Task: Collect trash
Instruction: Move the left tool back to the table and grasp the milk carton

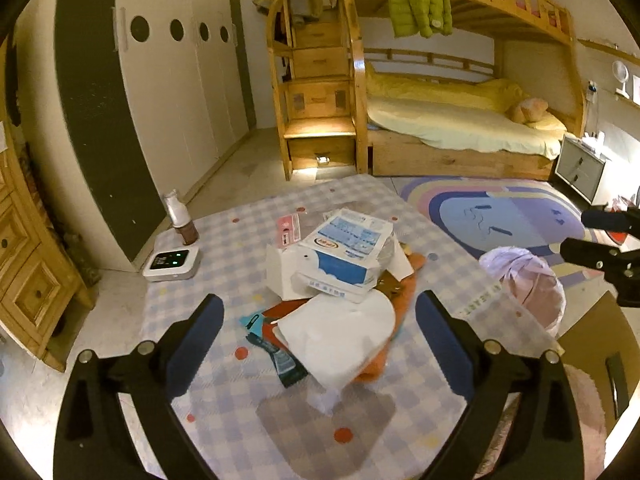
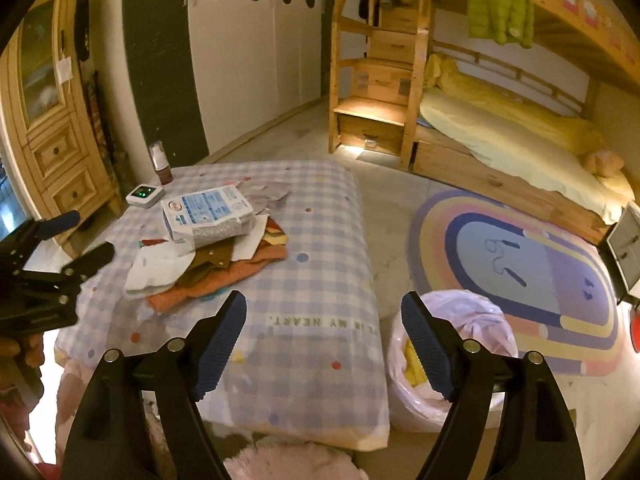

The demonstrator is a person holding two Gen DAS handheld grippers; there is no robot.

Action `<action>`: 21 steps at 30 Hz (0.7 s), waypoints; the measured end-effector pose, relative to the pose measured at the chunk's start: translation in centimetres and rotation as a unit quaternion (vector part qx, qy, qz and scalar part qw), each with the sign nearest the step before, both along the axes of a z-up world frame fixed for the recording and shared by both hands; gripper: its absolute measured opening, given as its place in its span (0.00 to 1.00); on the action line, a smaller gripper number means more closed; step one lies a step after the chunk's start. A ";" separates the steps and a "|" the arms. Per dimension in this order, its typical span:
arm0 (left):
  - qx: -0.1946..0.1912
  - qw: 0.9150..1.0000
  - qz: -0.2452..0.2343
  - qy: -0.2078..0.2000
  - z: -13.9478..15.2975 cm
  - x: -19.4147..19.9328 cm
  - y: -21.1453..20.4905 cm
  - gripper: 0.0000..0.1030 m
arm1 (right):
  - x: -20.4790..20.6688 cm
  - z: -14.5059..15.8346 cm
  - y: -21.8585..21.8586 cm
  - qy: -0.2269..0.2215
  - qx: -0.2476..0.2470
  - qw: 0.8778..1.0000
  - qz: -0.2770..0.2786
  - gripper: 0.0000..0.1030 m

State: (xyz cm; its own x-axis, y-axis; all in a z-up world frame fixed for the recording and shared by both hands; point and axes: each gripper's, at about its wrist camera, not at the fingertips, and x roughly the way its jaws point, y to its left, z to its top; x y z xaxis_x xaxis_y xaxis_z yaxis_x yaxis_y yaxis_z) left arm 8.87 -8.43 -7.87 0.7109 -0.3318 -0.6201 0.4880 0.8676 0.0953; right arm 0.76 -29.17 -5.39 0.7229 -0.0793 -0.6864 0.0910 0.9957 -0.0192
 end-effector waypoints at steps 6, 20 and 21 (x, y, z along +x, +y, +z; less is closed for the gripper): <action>0.011 1.000 -0.017 0.019 -2.5 3.2 -1.4 0.92 | 1.8 -0.4 -0.2 0.006 0.005 1.000 0.001 0.83; 0.049 0.995 -0.070 0.059 -5.4 7.7 -4.5 0.78 | 4.7 -1.7 -0.6 0.025 0.007 1.000 0.001 0.84; 0.051 0.994 -0.072 0.062 -5.5 7.9 -4.6 0.75 | 4.7 -1.7 -0.6 0.026 0.007 1.000 0.001 0.84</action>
State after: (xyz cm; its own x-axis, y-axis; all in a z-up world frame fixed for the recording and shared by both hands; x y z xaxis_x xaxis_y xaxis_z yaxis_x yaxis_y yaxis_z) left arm 16.73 -13.03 -13.35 0.5776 -0.3546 -0.7353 0.6192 0.7773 0.1115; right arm 5.50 -29.80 -7.13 0.6866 -0.0681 -0.7239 0.0885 0.9960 -0.0097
